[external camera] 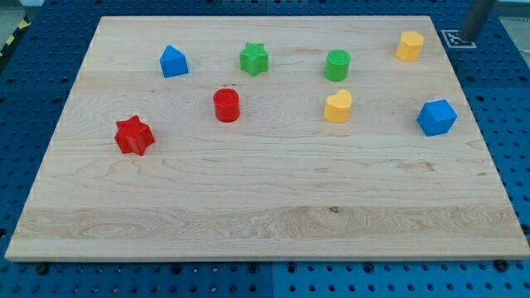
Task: Move your arm closer to the green circle
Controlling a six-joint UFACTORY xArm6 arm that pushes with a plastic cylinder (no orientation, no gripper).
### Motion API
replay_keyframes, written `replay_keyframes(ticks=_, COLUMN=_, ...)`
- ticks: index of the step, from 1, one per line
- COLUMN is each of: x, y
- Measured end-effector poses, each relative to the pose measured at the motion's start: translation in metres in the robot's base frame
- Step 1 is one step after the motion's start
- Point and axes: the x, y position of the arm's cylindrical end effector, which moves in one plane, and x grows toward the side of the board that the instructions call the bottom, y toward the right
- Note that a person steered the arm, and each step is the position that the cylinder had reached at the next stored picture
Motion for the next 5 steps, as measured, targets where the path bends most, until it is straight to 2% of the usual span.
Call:
replay_keyframes(ticks=1, x=0.048, y=-0.003)
replay_keyframes(ticks=3, x=0.064, y=-0.056)
replay_keyframes(ticks=5, x=0.064, y=-0.171)
